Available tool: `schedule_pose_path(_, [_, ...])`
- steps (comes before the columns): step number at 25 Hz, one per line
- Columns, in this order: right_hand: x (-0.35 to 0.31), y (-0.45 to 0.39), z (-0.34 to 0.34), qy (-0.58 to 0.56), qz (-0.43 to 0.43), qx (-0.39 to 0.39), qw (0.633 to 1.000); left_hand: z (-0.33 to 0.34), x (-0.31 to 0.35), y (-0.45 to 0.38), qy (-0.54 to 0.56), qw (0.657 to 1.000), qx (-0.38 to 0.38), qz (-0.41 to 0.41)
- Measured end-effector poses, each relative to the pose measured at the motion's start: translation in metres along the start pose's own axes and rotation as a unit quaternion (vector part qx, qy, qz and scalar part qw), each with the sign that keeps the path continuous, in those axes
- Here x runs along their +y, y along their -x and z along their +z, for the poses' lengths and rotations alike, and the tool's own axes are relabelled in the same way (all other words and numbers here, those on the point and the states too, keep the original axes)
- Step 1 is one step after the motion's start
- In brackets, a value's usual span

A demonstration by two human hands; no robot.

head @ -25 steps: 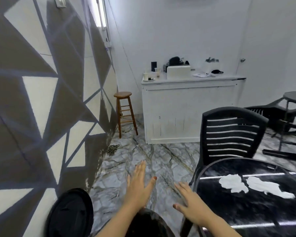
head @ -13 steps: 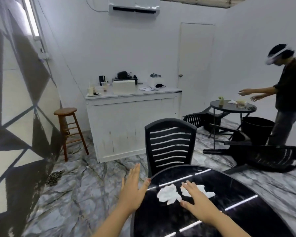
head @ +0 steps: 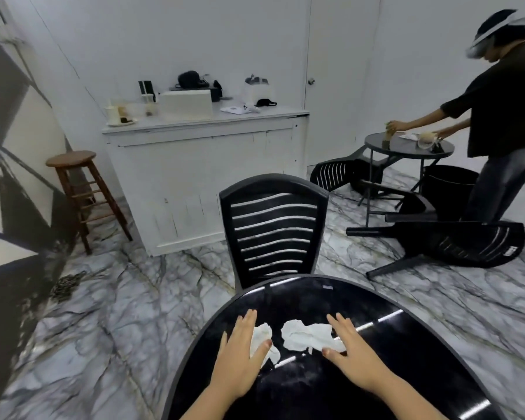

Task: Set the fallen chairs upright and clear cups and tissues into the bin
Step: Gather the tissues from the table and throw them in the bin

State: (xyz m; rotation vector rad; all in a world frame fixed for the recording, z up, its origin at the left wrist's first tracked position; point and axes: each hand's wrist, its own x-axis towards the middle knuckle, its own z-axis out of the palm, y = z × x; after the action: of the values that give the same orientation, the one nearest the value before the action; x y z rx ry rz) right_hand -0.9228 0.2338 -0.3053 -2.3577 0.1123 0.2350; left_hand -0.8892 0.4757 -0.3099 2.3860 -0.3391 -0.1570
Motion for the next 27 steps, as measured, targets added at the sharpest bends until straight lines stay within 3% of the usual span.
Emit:
schedule_pose_path(6, [0.003,-0.03,0.042,-0.025,0.045,0.015,0.999,0.018,-0.036,-0.026,-0.027,0.998,-0.054,-0.006])
schedule_pose_path(12, [-0.016,-0.066,0.076,0.107,0.108,0.084,0.985,0.024,-0.053,-0.044,-0.165,0.98,-0.09,0.07])
schedule_pose_path(19, [-0.016,-0.075,0.093,0.211,0.105,0.095,0.967,0.031,-0.061,-0.053,-0.209,0.974,-0.034,0.083])
schedule_pose_path(22, [-0.014,-0.072,0.094,0.206,0.09,0.088,0.97,0.034,-0.063,-0.051,-0.148,0.985,-0.035,0.086])
schedule_pose_path(27, [-0.018,-0.053,0.094,0.176,0.073,0.061,0.98,0.023,-0.06,-0.026,-0.108,0.993,-0.04,0.015])
